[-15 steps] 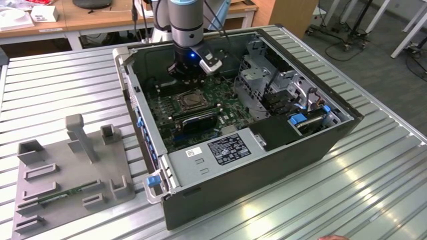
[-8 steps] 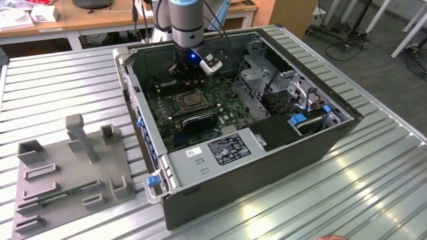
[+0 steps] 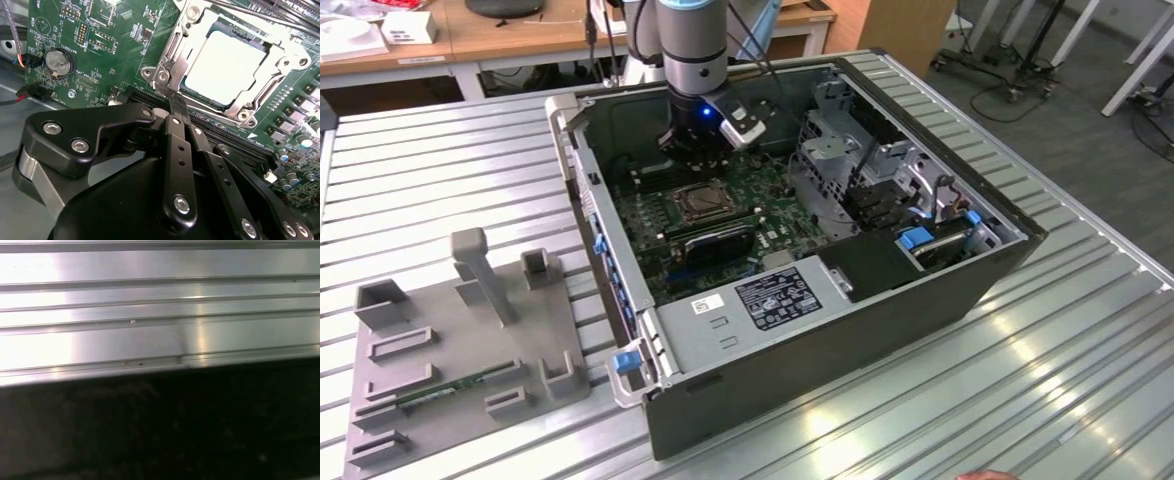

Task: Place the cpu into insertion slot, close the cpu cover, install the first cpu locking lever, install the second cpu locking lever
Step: 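Install the first cpu locking lever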

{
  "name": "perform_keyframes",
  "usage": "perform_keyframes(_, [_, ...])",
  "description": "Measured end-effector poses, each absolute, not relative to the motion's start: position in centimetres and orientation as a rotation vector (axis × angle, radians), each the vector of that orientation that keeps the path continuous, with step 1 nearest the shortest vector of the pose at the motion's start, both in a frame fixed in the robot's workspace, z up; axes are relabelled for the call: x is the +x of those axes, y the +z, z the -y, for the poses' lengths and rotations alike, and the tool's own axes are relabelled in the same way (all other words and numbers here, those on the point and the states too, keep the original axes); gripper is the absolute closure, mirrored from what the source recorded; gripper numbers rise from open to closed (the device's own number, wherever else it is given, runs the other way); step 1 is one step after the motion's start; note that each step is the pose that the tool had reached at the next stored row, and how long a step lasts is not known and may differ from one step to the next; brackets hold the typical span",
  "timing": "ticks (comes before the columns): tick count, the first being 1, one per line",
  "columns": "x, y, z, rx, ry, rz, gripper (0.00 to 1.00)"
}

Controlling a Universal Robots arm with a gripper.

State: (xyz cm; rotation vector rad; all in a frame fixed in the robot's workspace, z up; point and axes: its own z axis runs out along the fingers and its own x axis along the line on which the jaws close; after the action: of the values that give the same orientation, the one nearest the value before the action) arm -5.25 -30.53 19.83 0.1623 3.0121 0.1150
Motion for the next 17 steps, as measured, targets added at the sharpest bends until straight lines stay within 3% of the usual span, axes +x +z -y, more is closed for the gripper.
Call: perform_keyframes(17, [-5.2,19.8,29.2,0.162,0.111,-3.012,0.89])
